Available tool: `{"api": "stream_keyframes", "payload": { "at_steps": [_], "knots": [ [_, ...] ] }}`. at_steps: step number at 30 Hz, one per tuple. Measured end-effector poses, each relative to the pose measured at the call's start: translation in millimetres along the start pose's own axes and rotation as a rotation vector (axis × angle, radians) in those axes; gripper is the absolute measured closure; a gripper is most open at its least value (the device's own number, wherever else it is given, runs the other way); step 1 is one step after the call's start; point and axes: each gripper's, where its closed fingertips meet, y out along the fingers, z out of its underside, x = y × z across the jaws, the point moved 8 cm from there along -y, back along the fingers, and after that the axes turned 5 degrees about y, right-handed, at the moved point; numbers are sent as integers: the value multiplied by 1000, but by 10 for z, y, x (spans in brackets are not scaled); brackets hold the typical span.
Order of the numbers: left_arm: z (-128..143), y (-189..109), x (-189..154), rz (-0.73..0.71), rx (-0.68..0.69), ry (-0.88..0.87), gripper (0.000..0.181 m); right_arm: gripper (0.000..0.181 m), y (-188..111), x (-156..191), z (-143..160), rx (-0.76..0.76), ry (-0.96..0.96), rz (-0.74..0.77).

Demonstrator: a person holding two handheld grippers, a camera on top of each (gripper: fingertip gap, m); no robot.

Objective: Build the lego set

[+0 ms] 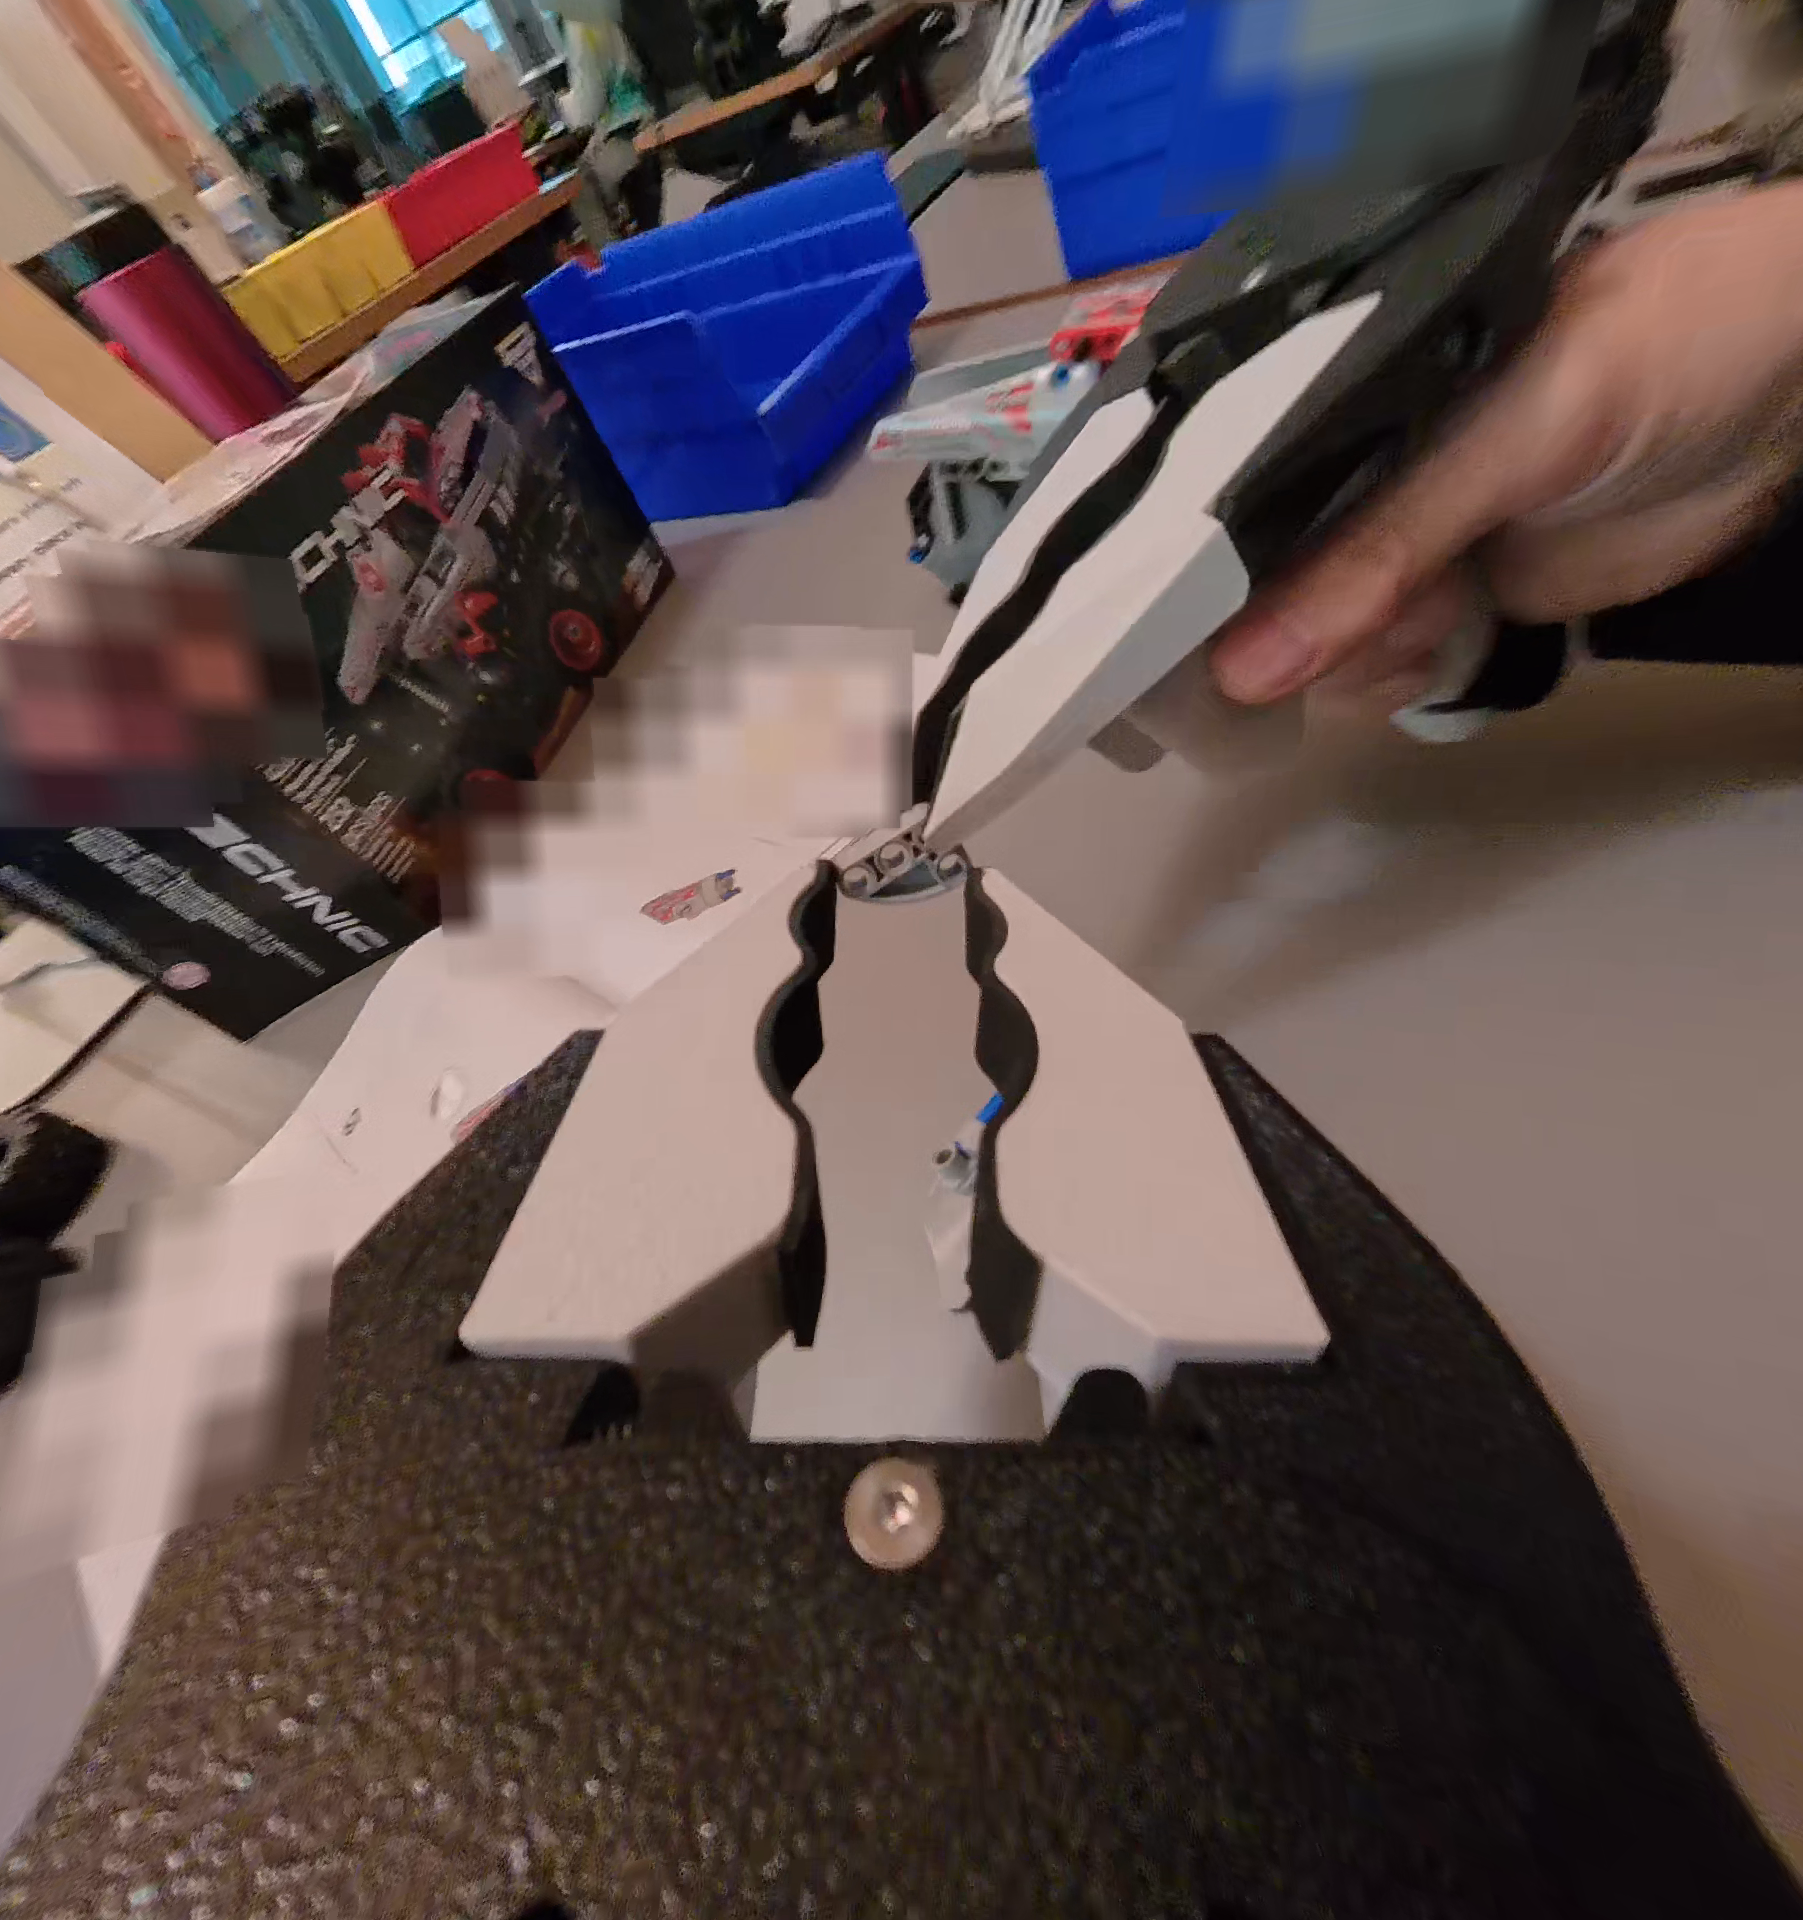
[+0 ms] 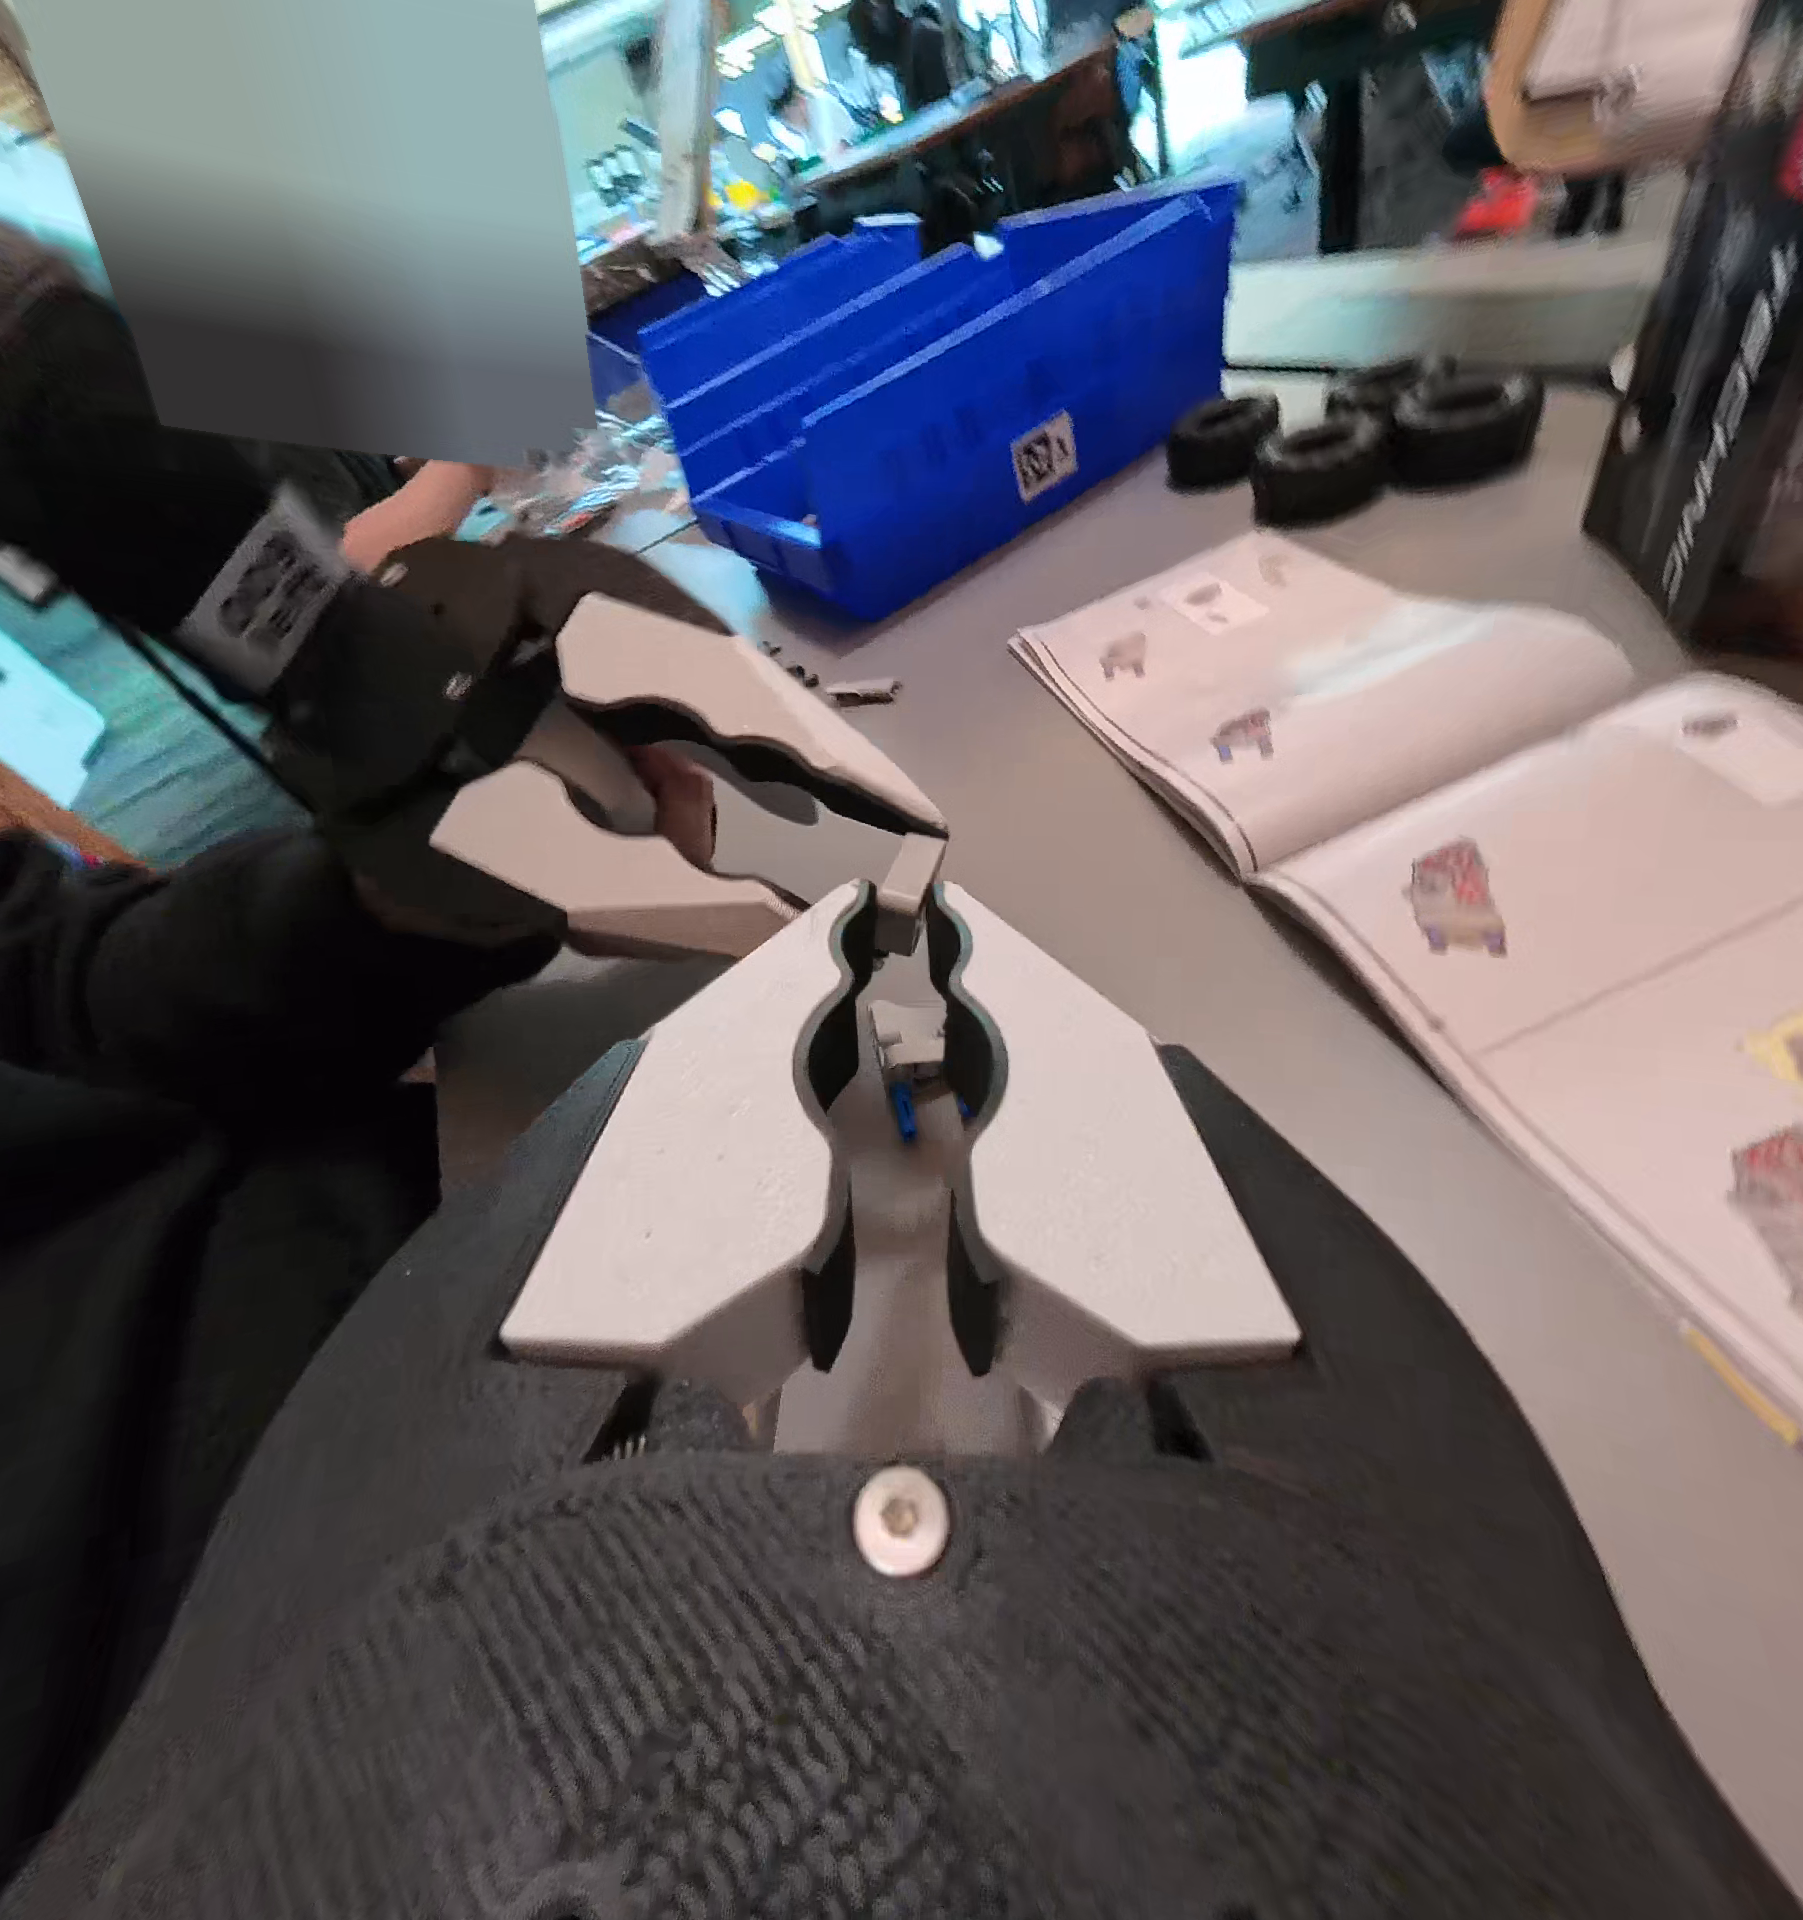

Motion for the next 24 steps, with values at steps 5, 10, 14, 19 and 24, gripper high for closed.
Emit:
{"api": "stream_keyframes", "payload": {
  "at_steps": [5,10,14,19,24],
  "knots": [
    [-17,-96,55,239,-129,-155,160,149,-91,112,17,-76,-362,-97],
    [-33,-146,44,510,-250,-298,159,141,-128,239,49,-101,-498,-214],
    [-32,-160,25,626,-316,-317,159,142,-141,287,103,-79,-520,-304],
    [-4,-173,-3,615,-364,-208,159,131,-121,207,111,-63,-367,-302],
    [-63,-220,-13,561,-394,-81,159,136,-72,170,142,-27,-169,-389]
  ]
}}
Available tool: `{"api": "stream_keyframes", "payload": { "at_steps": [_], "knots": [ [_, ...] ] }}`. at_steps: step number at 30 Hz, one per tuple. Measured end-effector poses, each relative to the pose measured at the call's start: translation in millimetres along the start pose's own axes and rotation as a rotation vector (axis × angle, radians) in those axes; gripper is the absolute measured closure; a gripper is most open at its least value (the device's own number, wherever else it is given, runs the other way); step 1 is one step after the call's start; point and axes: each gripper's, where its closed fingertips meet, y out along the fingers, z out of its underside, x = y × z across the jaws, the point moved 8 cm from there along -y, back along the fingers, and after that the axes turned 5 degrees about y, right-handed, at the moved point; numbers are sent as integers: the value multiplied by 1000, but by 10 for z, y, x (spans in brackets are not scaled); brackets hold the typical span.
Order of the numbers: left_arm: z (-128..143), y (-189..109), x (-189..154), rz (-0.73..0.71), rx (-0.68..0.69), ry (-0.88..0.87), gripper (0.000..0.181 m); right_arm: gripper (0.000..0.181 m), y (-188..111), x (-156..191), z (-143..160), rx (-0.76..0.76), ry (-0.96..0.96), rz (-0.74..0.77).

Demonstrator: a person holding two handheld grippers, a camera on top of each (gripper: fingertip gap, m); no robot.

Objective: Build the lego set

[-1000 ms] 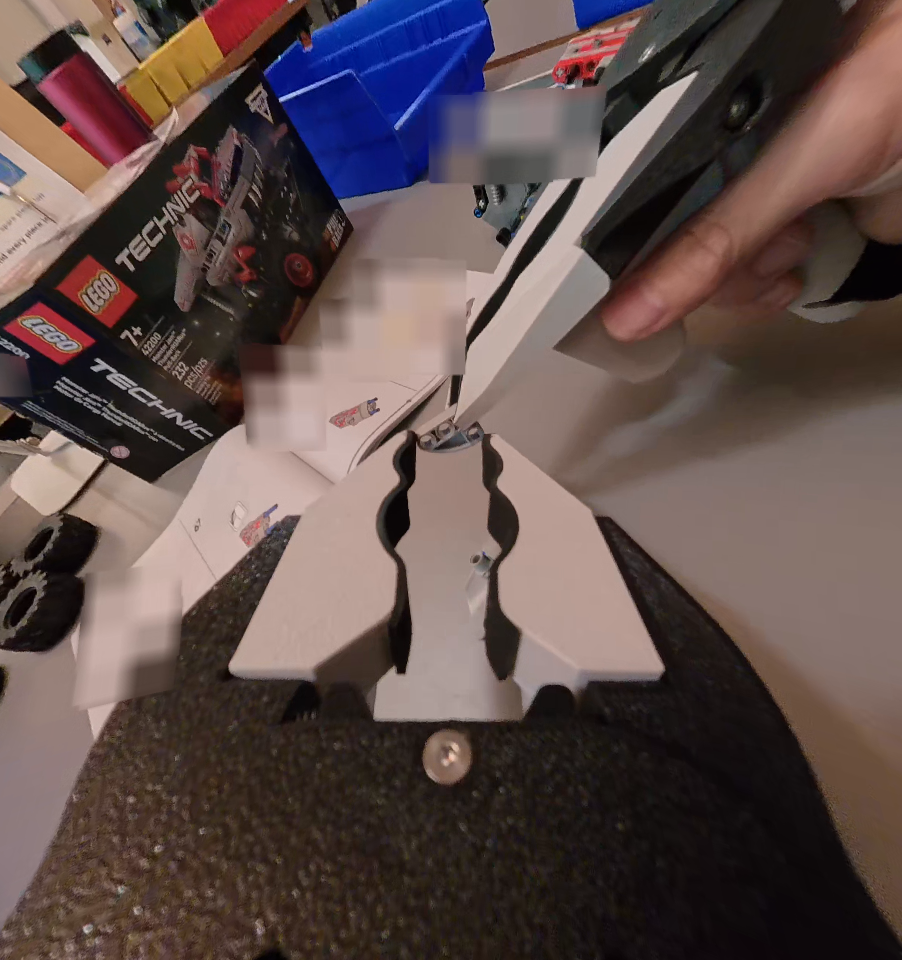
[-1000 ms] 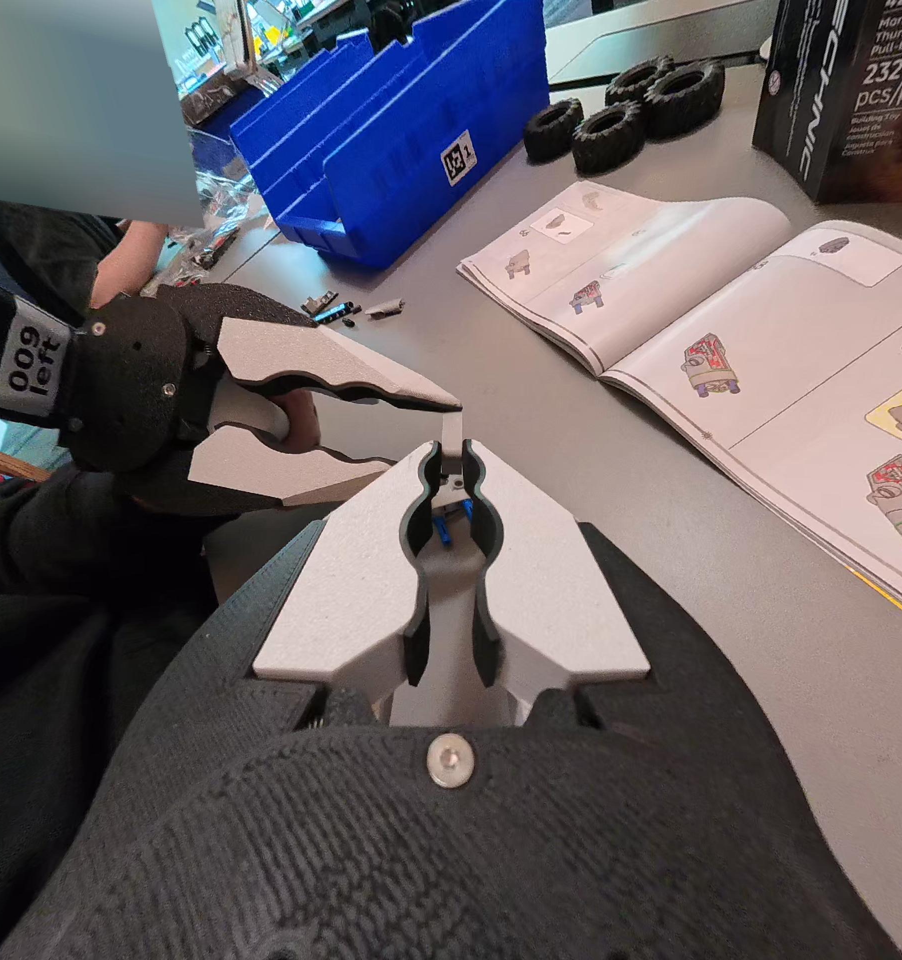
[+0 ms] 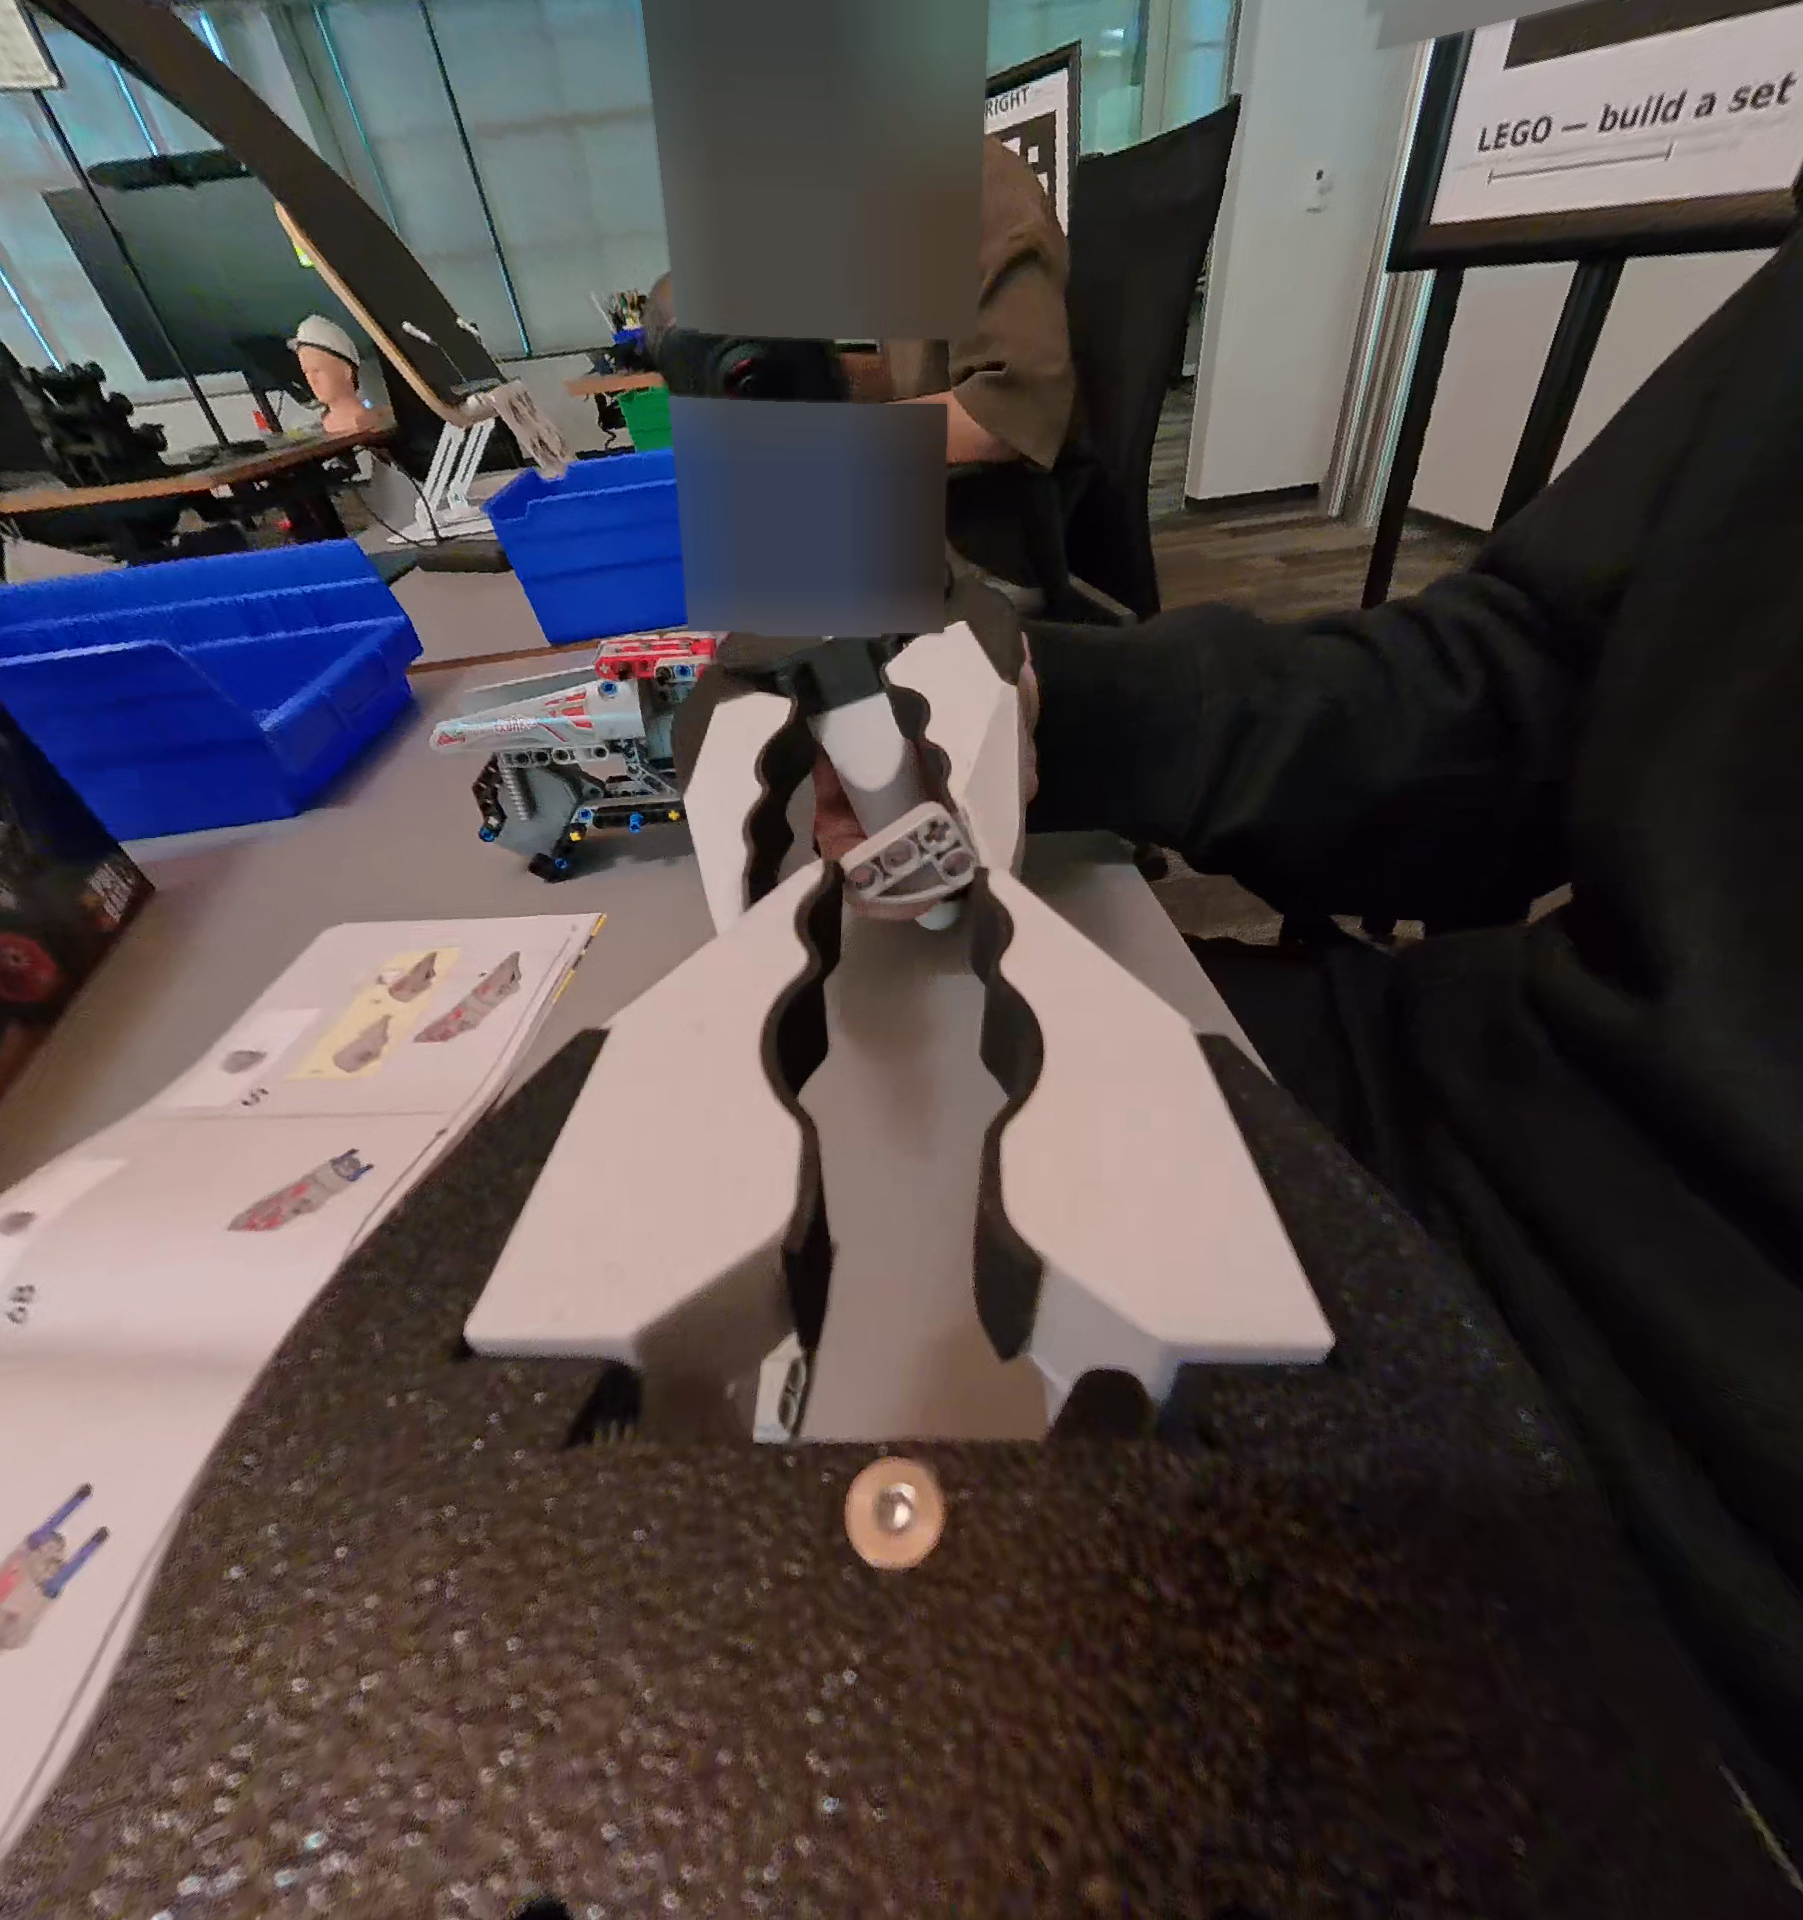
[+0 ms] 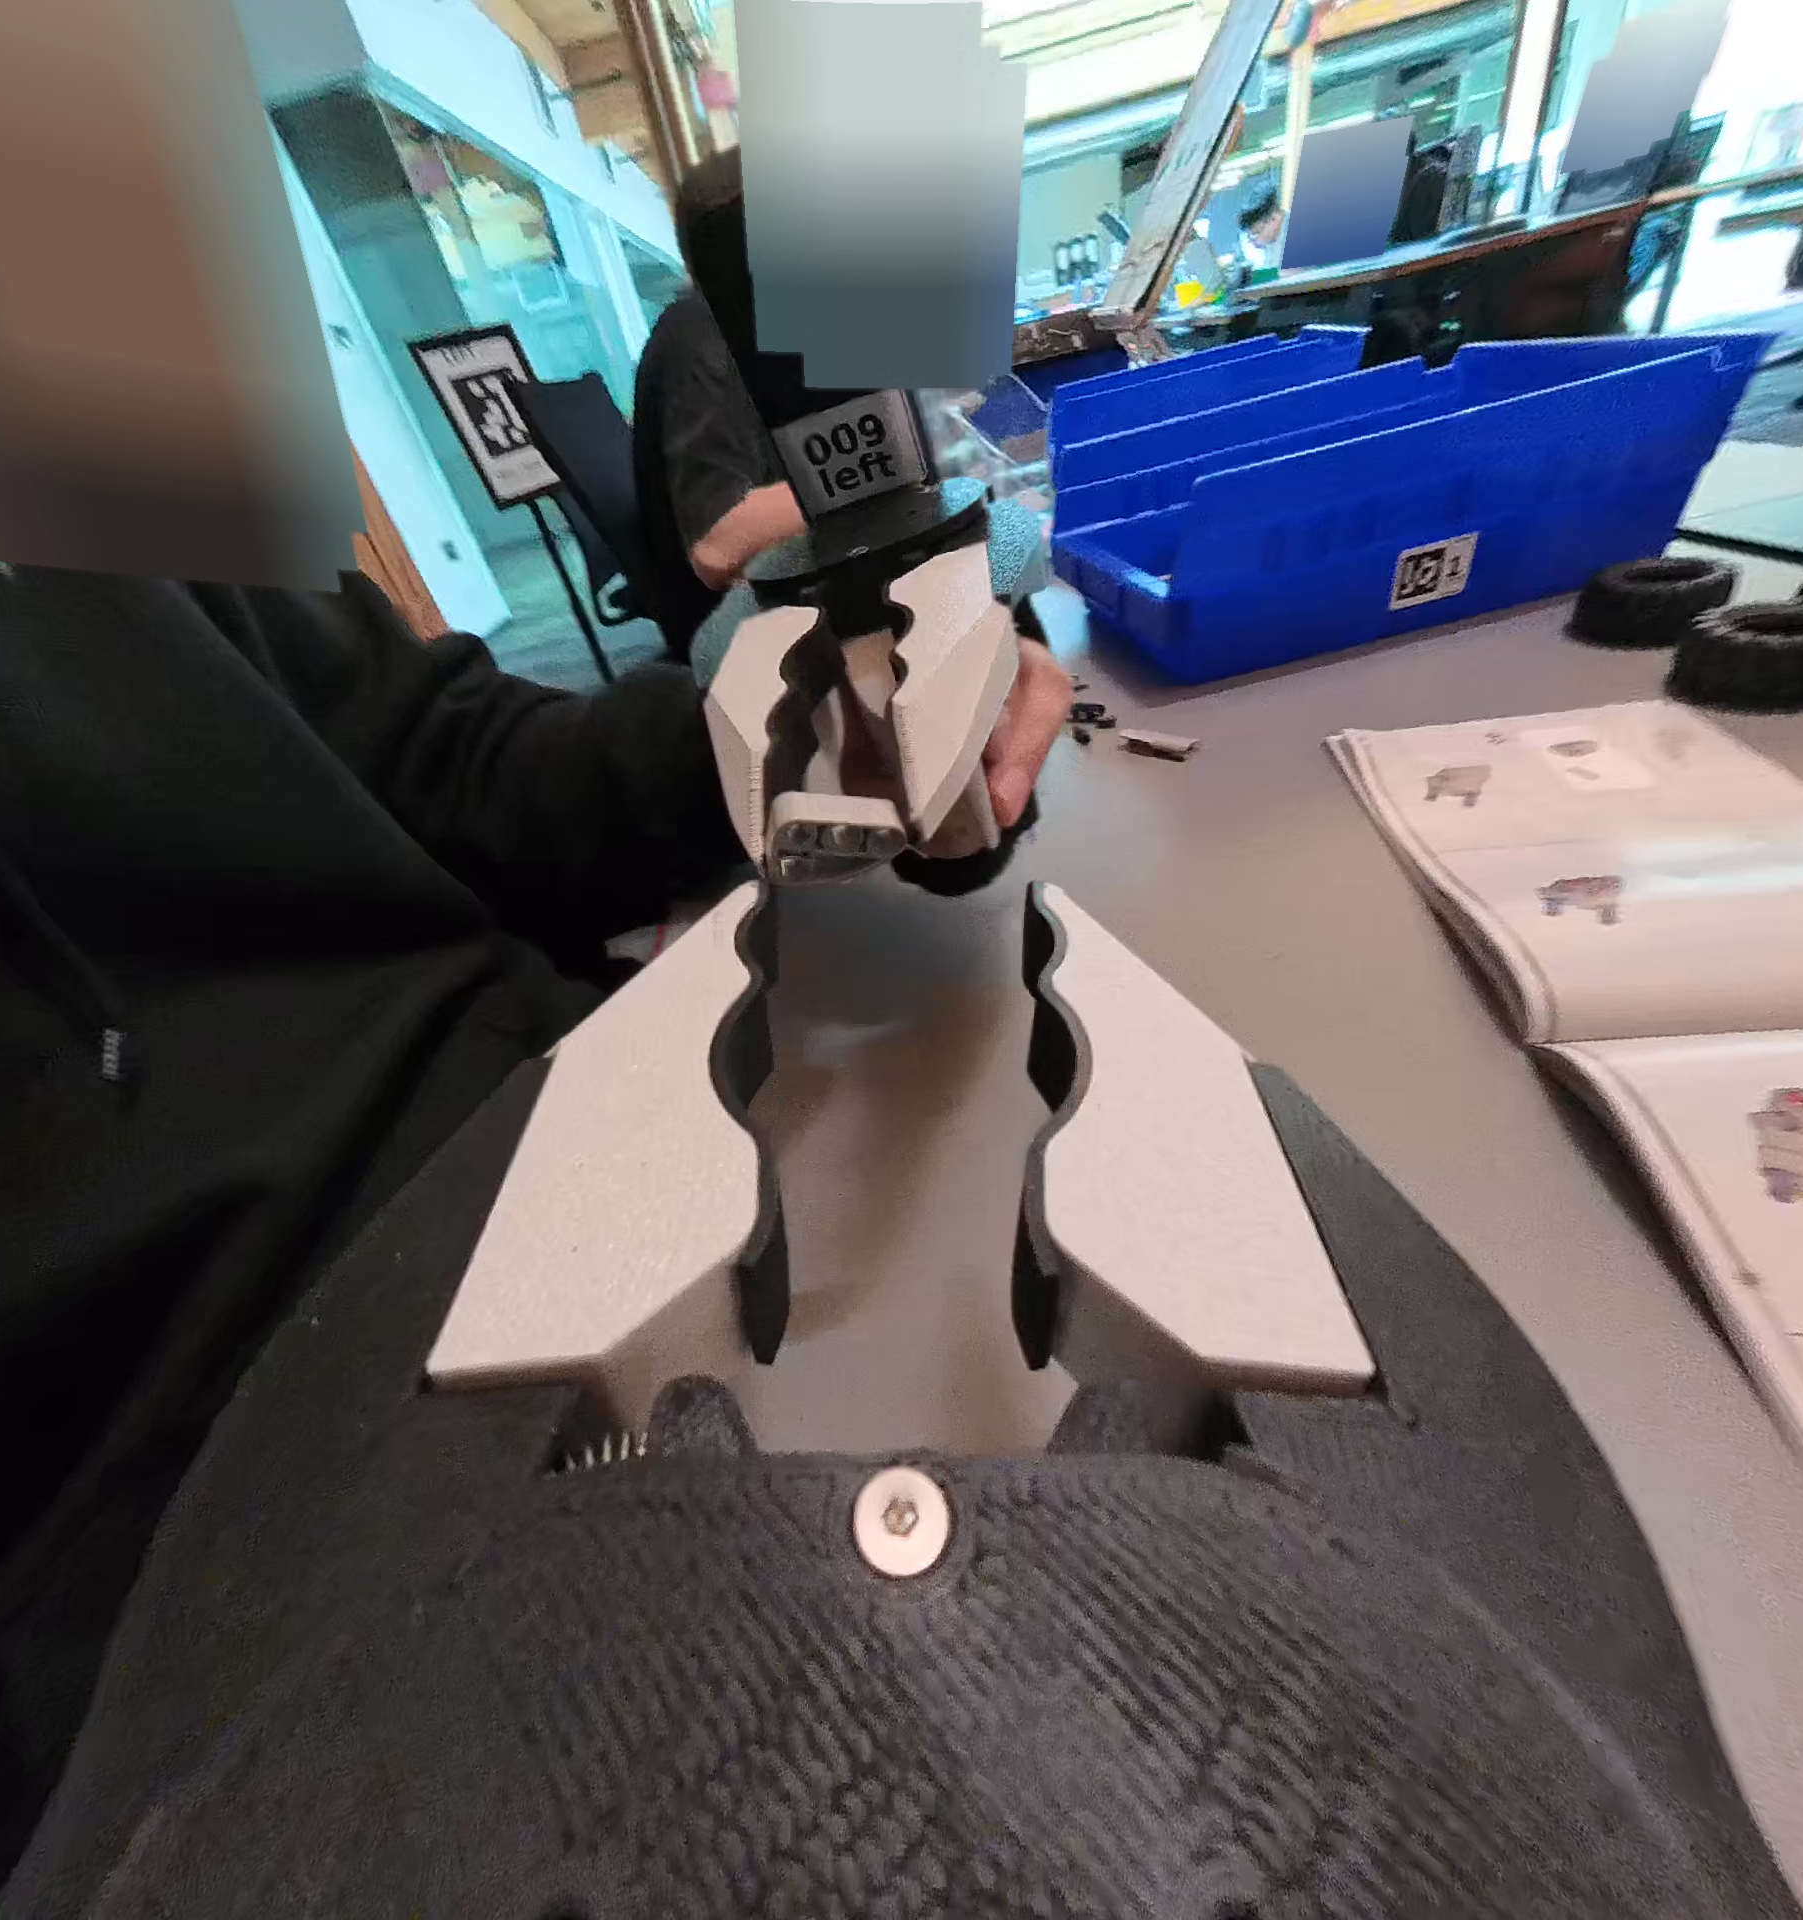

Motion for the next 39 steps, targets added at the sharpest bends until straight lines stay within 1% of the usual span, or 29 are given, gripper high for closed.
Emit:
{"api": "stream_keyframes", "payload": {
  "at_steps": [3,5,6,8,9,11,12,13,14,17,19,22,24,26,28,29,30,31,32,34,37,39],
  "knots": [
    [-31,-20,13,-1,-8,55,160,133,8,29,-8,-39,120,-98],
    [-33,-38,15,11,-5,105,160,140,4,27,-30,-80,234,-164],
    [-38,-42,16,13,-3,123,160,138,4,22,-42,-108,286,-195],
    [-40,-32,6,20,11,168,160,143,10,3,-60,-158,386,-252],
    [-43,-23,3,17,23,191,160,142,16,-4,-65,-178,427,-277],
    [-48,-10,2,8,52,231,160,150,34,-41,-41,-179,487,-276],
    [-49,-5,7,-1,69,247,160,150,43,-43,-22,-170,501,-284],
    [-49,-3,15,-14,81,261,160,158,55,-55,1,-153,508,-272],
    [-45,-2,19,-18,95,270,160,162,63,-65,14,-144,509,-263],
    [-32,-7,30,-30,122,280,159,162,71,-79,16,-131,505,-228],
    [-33,-9,39,-51,126,252,159,162,65,-90,-5,-140,513,-217],
    [-75,-24,52,-159,111,230,157,163,24,-146,-58,-222,561,-194],
    [-102,-41,55,-258,125,187,155,163,-14,-219,-75,-286,601,-140],
    [-108,-34,28,-325,145,76,152,163,-51,-257,-96,-342,589,-112],
    [-122,-13,-15,-385,113,-64,152,163,-64,-290,-102,-360,569,-61],
    [-129,-9,-32,-436,100,-78,152,163,-59,-296,-107,-367,589,-56],
    [-131,-10,-41,-519,113,-34,152,163,-42,-294,-113,-379,621,-61],
    [-132,1,-61,-588,150,62,152,163,-20,-291,-123,-397,645,-66],
    [-131,30,-83,-641,200,164,153,163,10,-281,-131,-409,656,-71],
    [-144,108,-129,-716,262,286,158,163,78,-250,-147,-406,650,-71],
    [-181,159,-160,-809,266,333,171,163,117,-213,-188,-423,627,-70],
    [-192,167,-157,-835,282,332,174,163,107,-209,-192,-418,604,-54]
  ]
}}
